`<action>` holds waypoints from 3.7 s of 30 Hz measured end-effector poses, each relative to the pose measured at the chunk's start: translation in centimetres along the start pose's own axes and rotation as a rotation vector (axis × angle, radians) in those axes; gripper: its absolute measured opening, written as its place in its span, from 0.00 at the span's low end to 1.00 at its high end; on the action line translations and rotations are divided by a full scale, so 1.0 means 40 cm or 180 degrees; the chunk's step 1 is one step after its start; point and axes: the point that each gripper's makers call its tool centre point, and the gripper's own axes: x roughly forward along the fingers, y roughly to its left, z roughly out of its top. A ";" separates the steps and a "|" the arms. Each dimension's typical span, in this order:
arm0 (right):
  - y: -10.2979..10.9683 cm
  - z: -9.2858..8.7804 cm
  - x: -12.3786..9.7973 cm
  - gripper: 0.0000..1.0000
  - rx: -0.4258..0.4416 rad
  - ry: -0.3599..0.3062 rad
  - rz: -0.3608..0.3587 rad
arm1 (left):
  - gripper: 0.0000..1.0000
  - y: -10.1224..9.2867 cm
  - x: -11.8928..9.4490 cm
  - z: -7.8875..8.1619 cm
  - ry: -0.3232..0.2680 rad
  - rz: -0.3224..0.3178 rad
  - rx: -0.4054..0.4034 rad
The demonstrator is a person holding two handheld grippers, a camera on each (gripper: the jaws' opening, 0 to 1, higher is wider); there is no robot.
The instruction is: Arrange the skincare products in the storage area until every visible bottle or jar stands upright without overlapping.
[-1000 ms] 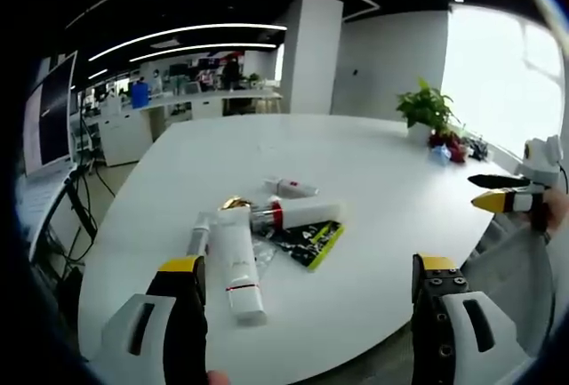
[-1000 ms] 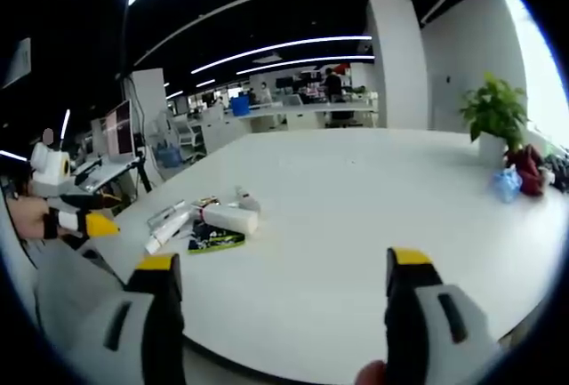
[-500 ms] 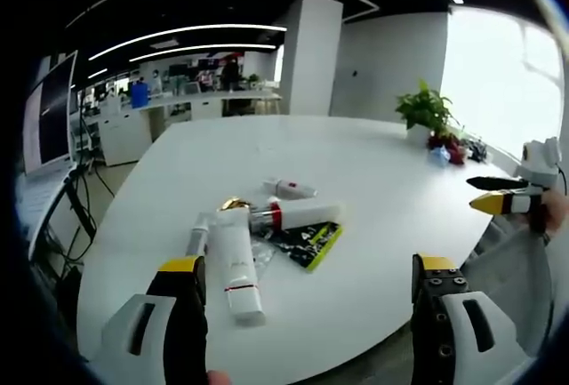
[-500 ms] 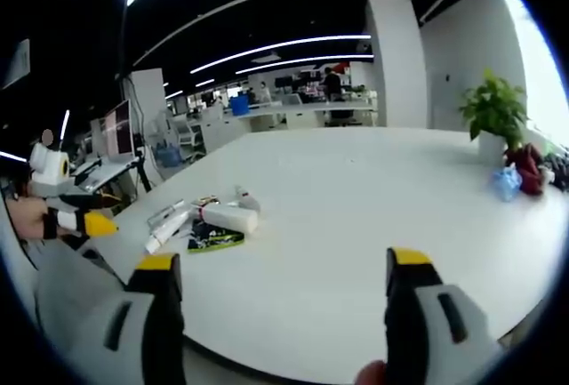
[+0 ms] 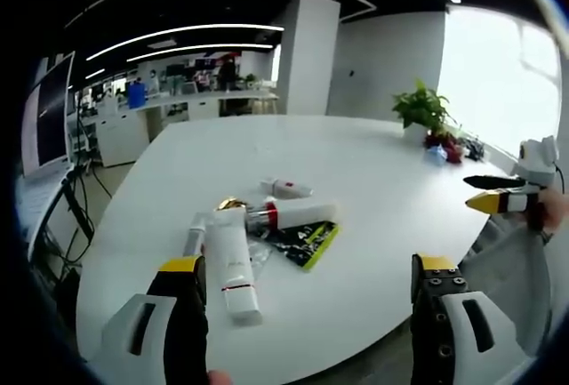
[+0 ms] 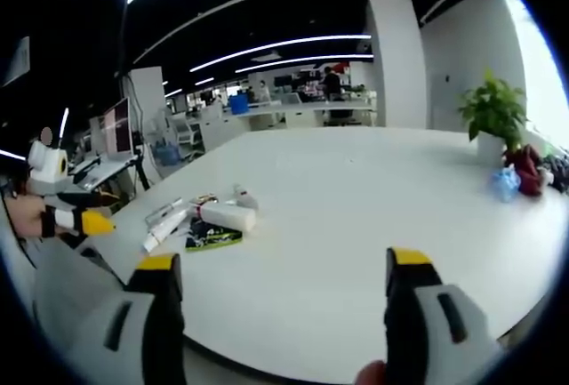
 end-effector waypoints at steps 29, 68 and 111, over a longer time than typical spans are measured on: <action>0.035 -0.007 0.008 0.94 -0.0095 0.0148 0.0182 | 0.94 -0.008 -0.005 0.008 -0.0070 -0.0099 -0.0014; 0.130 0.082 0.244 0.90 -0.0922 0.0473 0.1193 | 0.94 0.002 0.003 0.001 -0.0032 -0.0112 0.0040; 0.319 -0.004 0.567 0.60 -0.2080 0.1104 0.2344 | 0.94 0.015 0.016 -0.013 0.0057 -0.0105 -0.0206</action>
